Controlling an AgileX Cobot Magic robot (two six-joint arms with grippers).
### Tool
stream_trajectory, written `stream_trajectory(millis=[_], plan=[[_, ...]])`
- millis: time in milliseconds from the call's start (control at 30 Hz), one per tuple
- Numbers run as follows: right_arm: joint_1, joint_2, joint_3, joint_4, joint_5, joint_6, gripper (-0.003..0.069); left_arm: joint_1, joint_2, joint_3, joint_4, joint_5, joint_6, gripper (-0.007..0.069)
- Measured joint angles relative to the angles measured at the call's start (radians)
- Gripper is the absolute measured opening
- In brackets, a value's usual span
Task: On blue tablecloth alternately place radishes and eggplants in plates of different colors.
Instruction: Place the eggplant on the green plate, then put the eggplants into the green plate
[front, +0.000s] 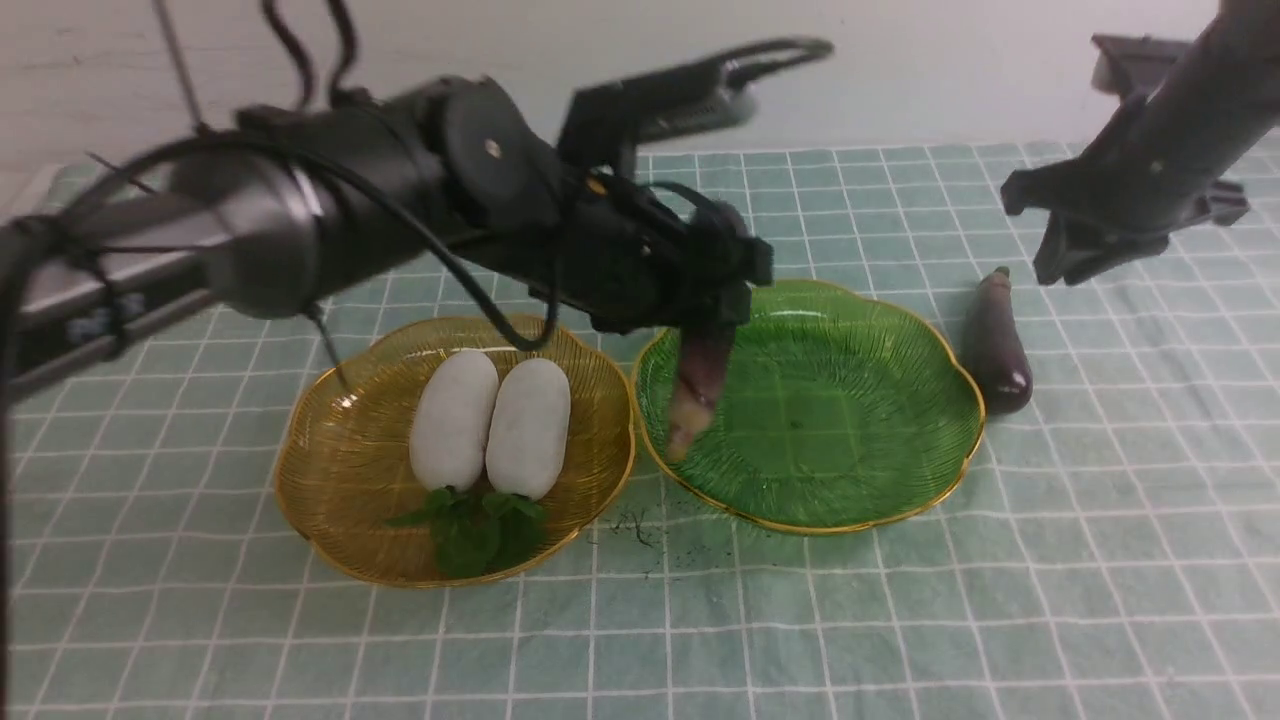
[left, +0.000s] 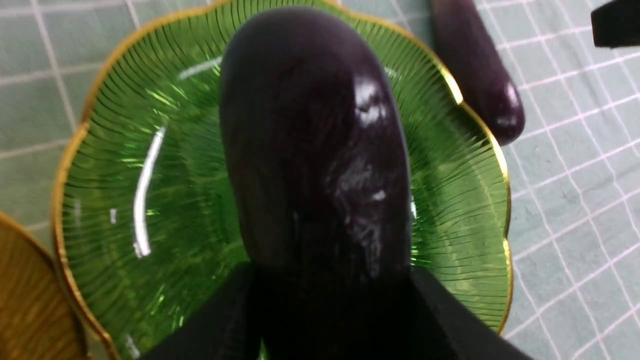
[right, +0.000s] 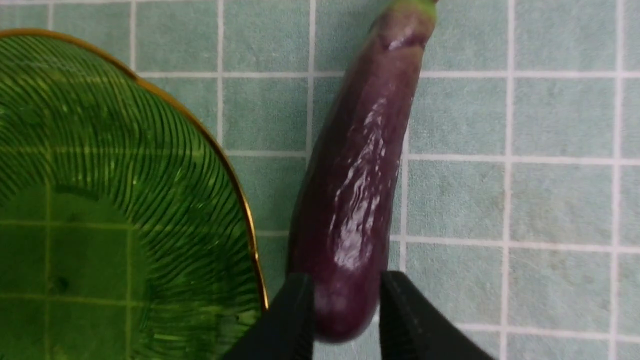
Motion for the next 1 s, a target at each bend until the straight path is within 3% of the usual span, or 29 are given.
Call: stream_trajectory(millis=[200, 300, 500, 567, 633, 667, 700, 767, 900, 1000], plan=[[0.0, 0.069, 0.0, 0.012, -0.111, 0.001, 0.0454, -0.002, 0.104, -0.049, -0.047, -0.004, 0.001, 0.0312], [0.0, 0.099, 0.0, 0.012, -0.145, 0.002, 0.053, -0.002, 0.125, -0.064, -0.056, -0.006, 0.002, 0.0373], [0.0, 0.156, 0.0, 0.015, -0.167, 0.002, 0.0556, -0.002, 0.134, -0.066, -0.059, -0.006, 0.002, 0.0554], [0.0, 0.172, 0.0, 0.015, -0.165, 0.006, 0.0529, -0.002, 0.134, -0.071, -0.059, -0.002, 0.002, 0.0595], [0.0, 0.178, 0.0, 0.01, -0.153, 0.006, 0.0454, 0.0, 0.134, -0.084, -0.059, 0.019, 0.002, 0.0601], [0.0, 0.175, -0.002, -0.01, -0.132, 0.011, 0.0358, 0.006, 0.134, -0.106, -0.059, 0.065, 0.002, 0.0575], [0.0, 0.169, -0.009, -0.032, -0.114, 0.016, 0.0349, 0.013, 0.133, -0.118, -0.059, 0.095, 0.001, 0.0554], [-0.004, 0.138, -0.027, -0.069, -0.074, 0.037, 0.036, 0.034, 0.127, -0.149, -0.049, 0.175, -0.001, 0.0441], [-0.019, 0.005, -0.05, -0.064, -0.005, 0.055, 0.0359, 0.1, 0.068, -0.214, 0.009, 0.325, 0.0, 0.009], [-0.013, -0.114, -0.058, 0.01, 0.055, 0.053, 0.0359, 0.133, -0.002, -0.225, 0.052, 0.374, 0.001, 0.0015]])
